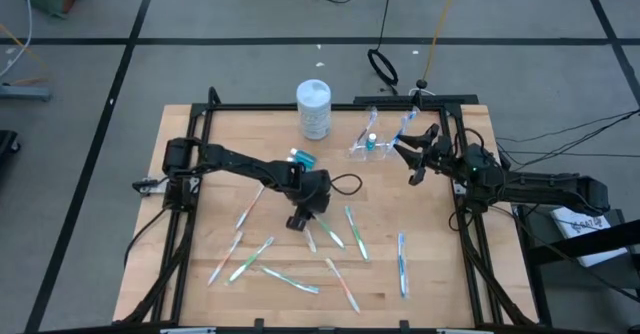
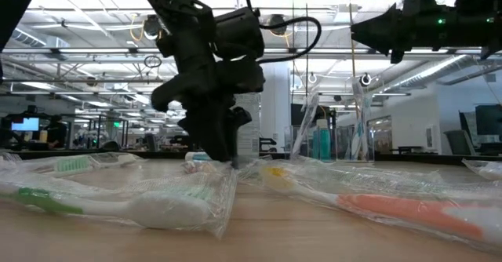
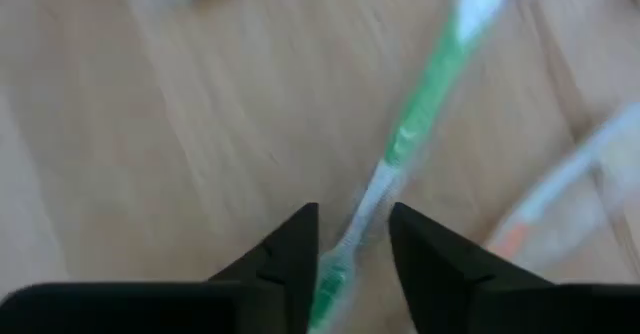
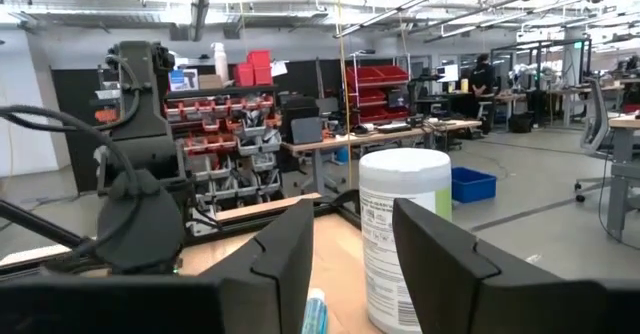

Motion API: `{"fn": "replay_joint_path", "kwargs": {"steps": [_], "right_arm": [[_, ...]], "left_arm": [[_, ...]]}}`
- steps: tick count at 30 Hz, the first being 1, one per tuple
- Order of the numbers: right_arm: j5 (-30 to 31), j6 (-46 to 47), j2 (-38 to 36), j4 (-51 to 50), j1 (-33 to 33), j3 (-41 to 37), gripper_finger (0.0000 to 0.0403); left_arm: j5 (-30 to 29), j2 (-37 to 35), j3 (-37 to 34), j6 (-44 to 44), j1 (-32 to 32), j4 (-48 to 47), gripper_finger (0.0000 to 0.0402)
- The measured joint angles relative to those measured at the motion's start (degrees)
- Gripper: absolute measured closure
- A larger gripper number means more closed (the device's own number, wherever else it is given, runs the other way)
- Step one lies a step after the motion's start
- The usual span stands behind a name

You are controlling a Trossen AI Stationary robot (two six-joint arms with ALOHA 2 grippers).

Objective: Pick & Place toothbrushing station
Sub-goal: Put the green toothbrush into the transparent organizer

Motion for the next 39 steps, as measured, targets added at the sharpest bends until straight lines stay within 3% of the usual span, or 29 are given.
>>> {"fn": "replay_joint_path", "kwargs": {"steps": [7,12,15,19,22,24,28,31,39], "right_arm": [[0.06,-0.31,0.02,0.06,0.00,0.00,0.0273],[0.10,-0.33,0.01,0.48,0.00,0.00,0.0273],[0.13,-0.89,0.02,0.48,0.00,0.00,0.0273],[0.15,-3.77,0.02,0.50,0.00,-0.01,0.0273],[0.15,-4.46,0.02,0.55,0.00,0.00,0.0273],[0.16,-4.45,0.02,0.65,0.00,-0.02,0.0273],[0.15,-4.46,0.02,0.64,0.00,-0.02,0.0273],[0.15,-4.46,0.02,0.55,0.00,-0.02,0.0273],[0.16,-4.46,0.02,0.64,0.00,-0.02,0.0273]], "left_arm": [[-7.02,-0.06,0.01,9.06,-0.05,-1.04,0.0382],[-20.20,-0.33,0.02,18.45,-0.42,2.67,0.0383],[-28.67,-0.90,0.17,31.14,-1.68,5.90,0.0381],[-43.37,-1.05,1.57,54.91,-4.03,10.41,0.0396],[-55.18,-1.05,2.18,72.27,-4.88,20.53,0.0391],[-59.29,-1.05,2.21,82.47,-4.66,30.23,0.0384],[-61.67,-1.05,2.27,103.32,-2.94,48.18,0.0382],[-61.67,-1.11,2.29,116.46,-1.03,54.20,0.0392],[-59.36,-1.11,2.29,123.18,5.98,55.58,0.0388]]}}
